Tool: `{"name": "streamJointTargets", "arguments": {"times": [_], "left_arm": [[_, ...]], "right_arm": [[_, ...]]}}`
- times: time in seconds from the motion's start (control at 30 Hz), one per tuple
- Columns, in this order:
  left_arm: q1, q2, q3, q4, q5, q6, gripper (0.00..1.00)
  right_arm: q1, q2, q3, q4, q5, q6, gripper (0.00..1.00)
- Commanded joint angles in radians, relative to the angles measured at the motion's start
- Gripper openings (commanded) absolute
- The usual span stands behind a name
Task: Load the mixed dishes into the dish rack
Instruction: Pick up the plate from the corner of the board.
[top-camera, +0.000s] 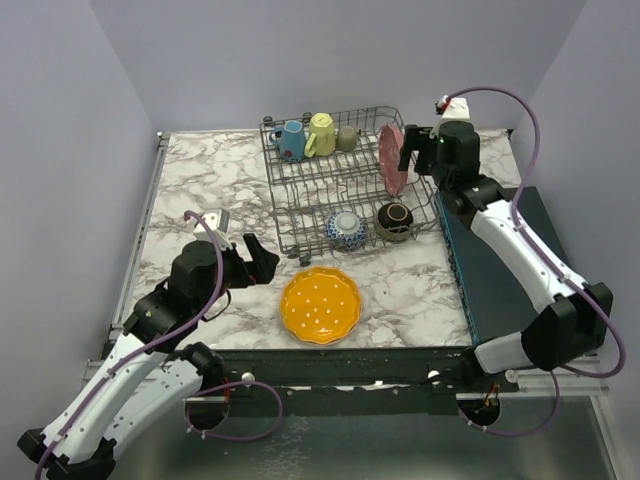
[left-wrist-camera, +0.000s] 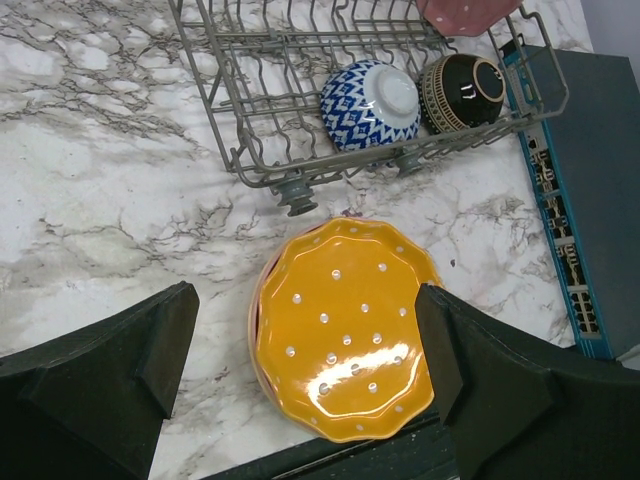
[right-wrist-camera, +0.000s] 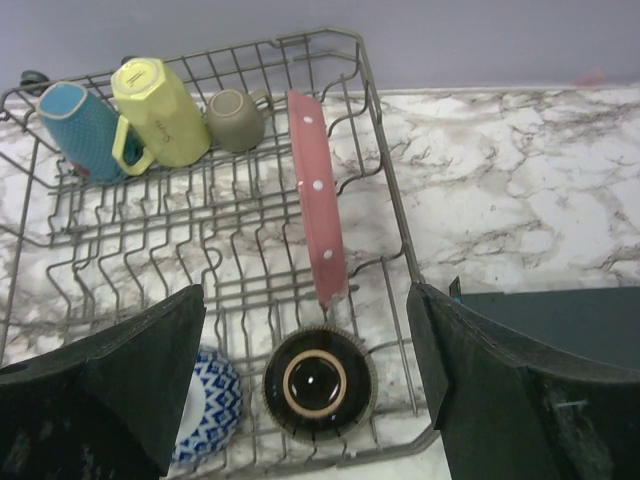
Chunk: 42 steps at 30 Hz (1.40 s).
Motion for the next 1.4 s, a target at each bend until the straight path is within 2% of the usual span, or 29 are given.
{"name": "streamJointTargets", "arguments": {"times": [0.0, 0.2, 0.43, 0.73, 1.07, 1.37], "left_arm": [[0.005, 0.03, 0.032, -0.04, -0.046, -0.062, 0.99], [0.005, 0.081, 0.06, -0.076, -0.037, -0.093, 0.99], [0.005, 0.175, 0.084, -0.138, -0.024, -0.132, 0.99], [0.005, 0.226, 0.053, -0.17, 0.029, -0.209, 0.95], [0.005, 0.294, 0.019, -0.183, 0.079, -0.304, 0.7], [0.005, 0.393, -0.016, -0.165, 0.114, -0.338, 0.5]], "right_arm": [[0.005, -0.119, -0.062, -0.111, -0.092, 0.079, 0.88], [0.005, -0.17, -0.085, -0.245, -0.227, 0.139, 0.87], [0.004, -0.205, -0.172, -0.314, -0.428, 0.189, 0.81], [0.008, -0.222, -0.265, -0.328, -0.639, 0.233, 0.68], [0.03, -0.223, -0.345, -0.291, -0.73, 0.281, 0.61], [0.052, -0.237, -0.399, -0.266, -0.755, 0.296, 0.6]]}}
